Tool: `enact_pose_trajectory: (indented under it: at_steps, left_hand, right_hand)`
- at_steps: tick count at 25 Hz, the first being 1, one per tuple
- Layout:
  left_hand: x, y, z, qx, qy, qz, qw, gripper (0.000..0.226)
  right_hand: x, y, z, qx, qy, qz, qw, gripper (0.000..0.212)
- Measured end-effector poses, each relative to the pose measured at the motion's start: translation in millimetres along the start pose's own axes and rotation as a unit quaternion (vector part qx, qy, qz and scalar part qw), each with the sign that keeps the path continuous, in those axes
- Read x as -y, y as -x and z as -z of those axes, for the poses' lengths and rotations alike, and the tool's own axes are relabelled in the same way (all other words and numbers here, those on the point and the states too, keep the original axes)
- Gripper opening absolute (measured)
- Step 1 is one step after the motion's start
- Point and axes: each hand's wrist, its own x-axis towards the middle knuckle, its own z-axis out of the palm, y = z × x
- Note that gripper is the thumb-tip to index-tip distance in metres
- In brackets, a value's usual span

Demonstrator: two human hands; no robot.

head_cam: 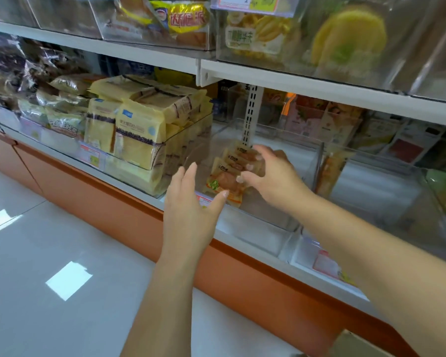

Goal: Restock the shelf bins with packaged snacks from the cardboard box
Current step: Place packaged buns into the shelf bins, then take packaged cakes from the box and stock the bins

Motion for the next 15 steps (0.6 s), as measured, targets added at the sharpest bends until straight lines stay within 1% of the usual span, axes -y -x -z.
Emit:
enact_pose_trajectory:
  at_steps: [2,4,5,7,10,12,13,15]
  left_hand:
    - [-26,18,2,-0.024,0.012,-0.057,0.998,0.065]
    - [-56,44,-3,-0.004,0.033,-0.103,0.994,0.054]
    - [-71,62,-9,0.029,0.039,-0.121,0.991,0.05]
    - [-103,102,-26,0.12,0.03,-0.168,0.978,0.045]
    - [-134,159,-52,0.252,0.008,-0.231,0.94,0.037]
    - [-143,192,-69,0.322,-0.033,-0.239,0.915,0.035]
    - [-142,207,-77,0.356,-0.054,-0.232,0.903,0.035]
    - [-129,235,-92,0.431,-0.114,-0.228,0.866,0.04]
  right_hand:
    - [-4,46,31,-0.036,-0.044,0.04,0.998,0.056]
    - [-14,98,56,-0.063,-0.093,0.054,0.992,0.044]
    - [-22,126,68,-0.076,-0.122,0.056,0.988,0.039]
    - [-43,184,90,-0.101,-0.16,0.048,0.981,0.031]
    - [-88,262,108,-0.101,-0.164,0.009,0.981,0.028]
    - [-126,305,116,-0.077,-0.163,-0.042,0.983,0.029]
    - [-147,324,118,-0.052,-0.145,-0.069,0.986,0.03]
    - [-189,360,117,0.028,-0.065,-0.128,0.989,0.031]
